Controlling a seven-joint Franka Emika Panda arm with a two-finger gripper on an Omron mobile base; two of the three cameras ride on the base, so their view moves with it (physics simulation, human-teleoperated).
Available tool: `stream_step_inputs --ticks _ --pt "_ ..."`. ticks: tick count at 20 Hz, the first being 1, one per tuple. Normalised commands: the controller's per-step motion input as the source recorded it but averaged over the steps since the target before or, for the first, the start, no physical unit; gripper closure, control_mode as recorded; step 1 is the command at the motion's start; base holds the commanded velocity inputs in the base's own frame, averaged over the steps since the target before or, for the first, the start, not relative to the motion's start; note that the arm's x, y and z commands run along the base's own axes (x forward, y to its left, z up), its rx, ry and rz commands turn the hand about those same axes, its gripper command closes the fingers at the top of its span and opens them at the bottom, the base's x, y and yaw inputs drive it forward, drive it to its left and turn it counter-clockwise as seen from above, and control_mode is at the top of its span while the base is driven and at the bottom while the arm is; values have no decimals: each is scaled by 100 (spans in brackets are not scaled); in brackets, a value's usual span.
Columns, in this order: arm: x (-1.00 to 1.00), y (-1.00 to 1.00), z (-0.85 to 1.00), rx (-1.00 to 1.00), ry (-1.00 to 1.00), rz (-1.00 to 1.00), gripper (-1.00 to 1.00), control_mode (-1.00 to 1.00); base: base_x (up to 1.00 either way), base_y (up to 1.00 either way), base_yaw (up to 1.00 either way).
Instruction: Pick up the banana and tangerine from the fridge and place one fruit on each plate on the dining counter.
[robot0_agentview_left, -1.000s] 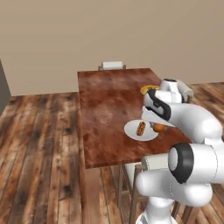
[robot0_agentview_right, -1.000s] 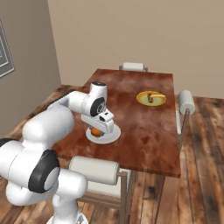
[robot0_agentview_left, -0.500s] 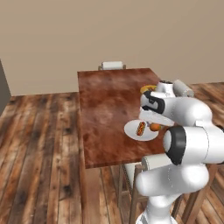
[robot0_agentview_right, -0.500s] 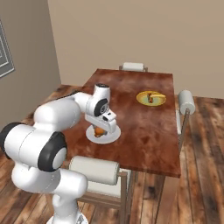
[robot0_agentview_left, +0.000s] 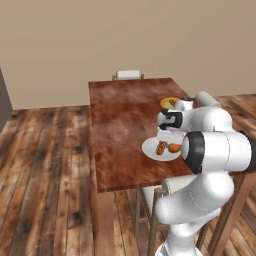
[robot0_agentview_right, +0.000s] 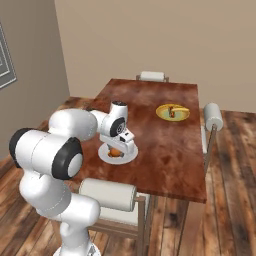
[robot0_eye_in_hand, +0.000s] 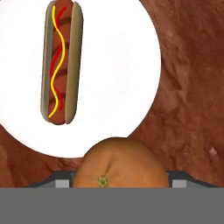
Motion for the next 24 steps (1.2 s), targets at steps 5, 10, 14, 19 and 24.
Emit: stream_step_inputs --ticks 5,10,14,19,24 --pt "23 -3 -26 0 0 0 100 -100 0 0 0" --pt "24 -6 -20 0 0 0 100 -100 0 0 0" --pt "30 -6 -14 0 0 0 100 -100 0 0 0" --pt "20 -3 -17 0 0 0 -100 -100 0 0 0" --pt "12 0 -19 0 -1 0 -100 -100 0 0 0"
